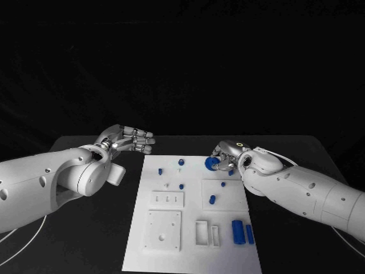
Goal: Assemble the parts on the task board
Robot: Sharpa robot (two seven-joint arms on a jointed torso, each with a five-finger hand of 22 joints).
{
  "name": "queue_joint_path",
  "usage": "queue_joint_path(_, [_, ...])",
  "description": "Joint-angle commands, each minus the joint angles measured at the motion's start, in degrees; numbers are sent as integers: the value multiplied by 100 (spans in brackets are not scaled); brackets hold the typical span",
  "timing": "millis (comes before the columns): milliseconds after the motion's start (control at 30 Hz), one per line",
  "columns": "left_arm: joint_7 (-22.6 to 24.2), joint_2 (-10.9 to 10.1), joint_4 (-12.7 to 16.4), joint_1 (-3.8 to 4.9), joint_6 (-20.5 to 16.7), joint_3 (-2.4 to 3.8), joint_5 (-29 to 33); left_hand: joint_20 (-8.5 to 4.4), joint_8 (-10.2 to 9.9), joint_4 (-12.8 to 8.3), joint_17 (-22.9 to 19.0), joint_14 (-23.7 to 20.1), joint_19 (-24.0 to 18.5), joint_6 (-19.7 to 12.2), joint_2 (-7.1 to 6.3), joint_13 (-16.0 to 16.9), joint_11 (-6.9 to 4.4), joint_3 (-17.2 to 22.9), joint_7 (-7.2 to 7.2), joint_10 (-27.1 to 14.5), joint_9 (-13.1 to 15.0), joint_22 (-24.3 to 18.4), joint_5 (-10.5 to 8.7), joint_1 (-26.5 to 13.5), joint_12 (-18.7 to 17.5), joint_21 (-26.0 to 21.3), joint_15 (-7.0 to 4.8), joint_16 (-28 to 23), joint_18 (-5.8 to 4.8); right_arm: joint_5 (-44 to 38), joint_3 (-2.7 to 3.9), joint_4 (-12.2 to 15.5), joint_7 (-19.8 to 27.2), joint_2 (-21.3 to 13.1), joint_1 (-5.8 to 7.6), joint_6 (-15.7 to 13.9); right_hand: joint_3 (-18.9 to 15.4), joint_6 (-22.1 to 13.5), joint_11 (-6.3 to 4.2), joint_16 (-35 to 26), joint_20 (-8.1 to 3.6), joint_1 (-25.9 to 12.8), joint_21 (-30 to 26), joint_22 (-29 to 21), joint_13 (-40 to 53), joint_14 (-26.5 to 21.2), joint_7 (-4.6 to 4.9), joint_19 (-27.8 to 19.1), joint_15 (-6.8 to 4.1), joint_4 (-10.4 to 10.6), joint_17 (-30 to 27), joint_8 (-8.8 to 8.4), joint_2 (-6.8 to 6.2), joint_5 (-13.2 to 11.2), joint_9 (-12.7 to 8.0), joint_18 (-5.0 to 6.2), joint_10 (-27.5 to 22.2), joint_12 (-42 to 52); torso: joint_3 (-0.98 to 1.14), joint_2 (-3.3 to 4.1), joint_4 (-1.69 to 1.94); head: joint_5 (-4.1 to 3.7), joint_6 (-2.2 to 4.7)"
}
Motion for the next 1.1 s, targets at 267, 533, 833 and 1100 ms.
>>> queue_joint_path(267, [26,-7,20,1,47,3,-21,-8,-13,-6,9,-22,33,-35,-8,9,-2,-37,2,-30,6,7,-16,-27,-21,-30,19,9,-4,-430,-25,322,-173,-118,-40,-419,148,781,-33,22,-50,-50,116,416,20,19,-121,223,-35,-68,-2,24,36,-215,20,-102,41,24,3,-3,-7,39,24])
queue_joint_path(533, [28,-11,26,1,38,3,-21,-8,-13,-12,8,-19,31,-32,-4,9,-2,-36,2,-30,6,16,-15,-34,-21,-24,19,9,-4,-720,-20,882,-254,-248,-39,-847,139,821,-38,34,-54,14,329,448,37,22,-138,235,-39,84,-9,25,-49,-363,19,-116,90,30,-3,0,-7,64,45])
queue_joint_path(833, [27,-12,39,1,30,3,-19,-9,-13,-16,8,-18,29,-30,-1,9,-2,-35,2,-29,6,22,-14,-38,-21,-19,18,10,-4,-983,-20,1307,-353,-174,-38,-1016,154,809,-36,27,-56,36,362,447,40,19,-139,227,-40,177,-27,24,-104,-426,16,-118,100,15,-11,5,8,107,64])
queue_joint_path(1100, [26,-5,46,2,28,3,-17,-9,-13,-16,8,-18,29,-30,-1,9,-2,-35,2,-29,6,22,-14,-38,-21,-19,18,10,-4,-1090,-97,1342,-378,34,-38,-1027,153,807,-36,29,-54,32,363,447,41,20,-139,225,-38,194,-27,23,-113,-445,17,-118,101,13,-13,10,14,157,70])
